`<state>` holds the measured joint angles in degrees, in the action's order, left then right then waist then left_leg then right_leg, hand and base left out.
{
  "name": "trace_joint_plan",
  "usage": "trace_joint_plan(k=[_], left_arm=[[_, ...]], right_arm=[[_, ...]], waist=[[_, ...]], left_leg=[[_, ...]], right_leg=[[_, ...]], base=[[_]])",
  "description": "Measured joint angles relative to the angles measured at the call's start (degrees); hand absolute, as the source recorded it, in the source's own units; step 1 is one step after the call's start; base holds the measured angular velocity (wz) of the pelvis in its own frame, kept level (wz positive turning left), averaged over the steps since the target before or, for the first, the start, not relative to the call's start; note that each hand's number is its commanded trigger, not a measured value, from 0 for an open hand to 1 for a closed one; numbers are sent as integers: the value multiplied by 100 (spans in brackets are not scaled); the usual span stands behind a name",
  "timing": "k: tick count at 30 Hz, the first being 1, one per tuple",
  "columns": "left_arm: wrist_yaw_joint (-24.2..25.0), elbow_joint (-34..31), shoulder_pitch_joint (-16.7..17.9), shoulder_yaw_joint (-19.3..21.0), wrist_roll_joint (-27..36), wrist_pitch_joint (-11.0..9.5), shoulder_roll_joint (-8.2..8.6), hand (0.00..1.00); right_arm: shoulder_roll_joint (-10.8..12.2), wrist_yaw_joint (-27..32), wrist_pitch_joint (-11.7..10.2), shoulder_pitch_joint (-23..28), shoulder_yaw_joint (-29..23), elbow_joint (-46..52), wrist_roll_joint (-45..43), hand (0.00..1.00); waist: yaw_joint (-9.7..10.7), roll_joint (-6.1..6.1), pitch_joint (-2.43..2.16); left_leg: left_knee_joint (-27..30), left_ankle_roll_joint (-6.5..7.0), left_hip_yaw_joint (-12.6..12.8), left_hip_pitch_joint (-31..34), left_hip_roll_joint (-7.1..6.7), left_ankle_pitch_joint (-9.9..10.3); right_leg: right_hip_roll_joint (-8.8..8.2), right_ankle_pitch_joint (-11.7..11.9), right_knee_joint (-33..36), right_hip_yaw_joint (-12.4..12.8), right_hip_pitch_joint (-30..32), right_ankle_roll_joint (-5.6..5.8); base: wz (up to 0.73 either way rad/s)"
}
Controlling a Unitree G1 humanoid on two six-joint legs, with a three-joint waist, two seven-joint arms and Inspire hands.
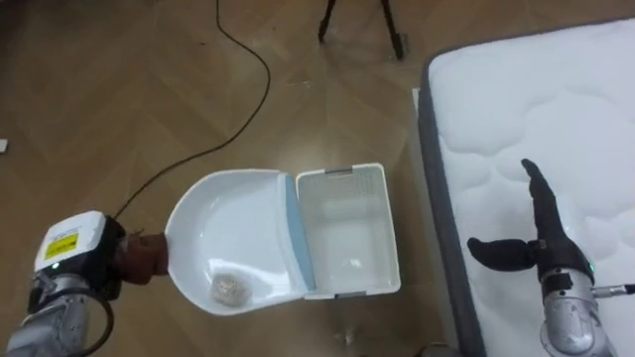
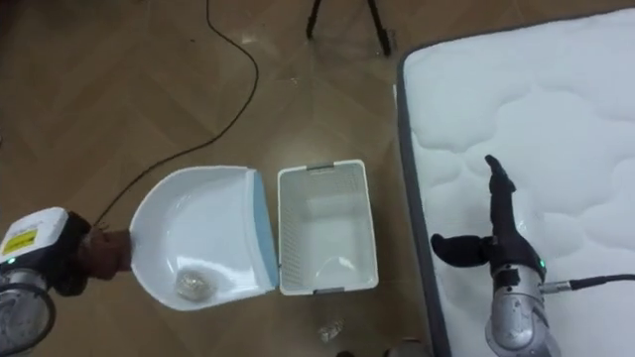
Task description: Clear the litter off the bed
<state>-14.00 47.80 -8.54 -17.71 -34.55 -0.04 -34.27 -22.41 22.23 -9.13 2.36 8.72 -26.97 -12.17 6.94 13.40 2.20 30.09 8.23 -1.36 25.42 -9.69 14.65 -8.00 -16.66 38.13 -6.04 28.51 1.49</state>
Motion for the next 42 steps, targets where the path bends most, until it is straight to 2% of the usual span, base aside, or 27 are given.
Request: trace_joint_plan(k=[1,2,3,4,6,8,11,12,13,17,20,21,22,27,31,34,38,40,42], left_arm=[[94,159,-137,-142,8,27,-104,100],[131,216,-179,-195,9,48,-146,100],[206,268,-211,-276,14,71,-259,100],[309,285,-211,-286,13,107,-321,100],[441,295,-240,-290,13,150,-356,100],[561,306,-262,-327,3,168,-450,100],[866,325,-514,-494,-1,215,-616,100],[982,328,-649,-556,-9,216,-700,100],[1045,356,-731,-557,-12,217,-725,100],[1183,379,-842,-557,-2,217,-831,100],[1309,386,-1070,-571,0,217,-996,100],[1340,407,-1182,-573,9,217,-1072,100],[1356,407,-1267,-586,10,217,-1155,100],[1357,417,-1483,-586,15,224,-1360,100],[1355,742,-1791,-612,17,233,-1384,100],[1357,867,-1970,-623,13,248,-1437,100],[1355,851,-2033,-633,-8,254,-1445,100],[1347,803,-2017,-741,-5,254,-1445,100],[1346,763,-1993,-774,-2,254,-1445,100]], right_arm=[[-1,-33,43,-28,47,4,5,0],[-8,-60,49,-34,68,12,5,0],[-14,-127,49,-33,96,59,5,0],[-43,-164,49,-37,138,88,8,0],[-59,-188,49,-5,135,111,5,0],[-49,-223,49,-11,137,257,-15,0],[-53,-242,45,-119,137,305,-36,0],[-61,-243,34,-129,135,329,-70,0],[-110,-255,15,-103,139,332,-160,0],[-299,-403,-91,-116,179,385,-179,0],[-331,-437,-105,-196,185,384,-184,0],[-342,-437,-106,-242,185,386,-188,0],[-345,-441,-109,-257,187,389,-192,0],[-349,-499,-139,-238,196,383,-437,0],[-375,-559,-141,-298,197,385,-437,0],[-392,-626,-142,-300,195,384,-433,0],[-422,-669,-156,-256,190,381,-424,0],[-423,-677,-181,-222,191,378,-419,0],[-427,-675,-181,-237,191,377,-389,0]], waist=[[68,50,7],[104,74,3],[152,79,3],[208,130,9],[330,264,19],[411,300,20],[543,421,52],[552,435,56],[547,494,56],[565,645,53],[631,729,59],[651,771,75],[660,785,81],[700,851,96],[698,902,117],[710,902,116],[737,887,128],[767,839,168],[773,822,182]], left_leg=[[-57,1,105,1,2,-24],[-75,2,174,1,4,-27],[-96,2,371,2,-6,-27],[-104,3,459,8,-11,-27],[-116,3,467,0,-12,-27],[-146,3,638,5,-21,-27],[-104,3,804,113,-6,-29],[-120,8,1011,139,36,-37],[-121,8,1108,143,62,-37],[-141,7,1342,86,93,-36],[-130,6,1515,81,107,-35],[-134,7,1573,86,111,-36],[-133,7,1650,82,109,-36],[-238,7,1758,-74,84,-36],[-267,6,1813,-97,92,-36],[-324,-9,1830,-101,110,-47],[-317,-10,1848,-121,110,-47],[-273,-10,1849,-180,110,-47],[-274,-11,1849,-170,112,-47]], right_leg=[[-13,-6,84,62,76,-1],[-28,-30,119,116,106,3],[-84,-110,252,183,198,7],[-91,-132,335,257,264,9],[-105,-135,375,310,280,11],[-124,-209,520,455,383,34],[-153,-286,615,446,500,-8],[-174,-317,670,469,592,-27],[-171,-326,681,496,625,-38],[-168,-374,784,625,674,-59],[-180,-429,890,711,720,-53],[-179,-435,924,755,752,-46],[-187,-452,978,806,786,-38],[-179,-488,1012,911,736,-40],[-180,-508,1026,922,745,-58],[-162,-508,973,908,736,-59],[-182,-507,979,896,716,-58],[-187,-509,981,901,652,-56],[-188,-515,970,894,650,-48]], base=[[-3],[-10],[-18],[-17],[-2],[-3],[8],[5],[-6],[-12],[8],[0],[-4],[-12],[-4],[2],[1],[2],[4]])
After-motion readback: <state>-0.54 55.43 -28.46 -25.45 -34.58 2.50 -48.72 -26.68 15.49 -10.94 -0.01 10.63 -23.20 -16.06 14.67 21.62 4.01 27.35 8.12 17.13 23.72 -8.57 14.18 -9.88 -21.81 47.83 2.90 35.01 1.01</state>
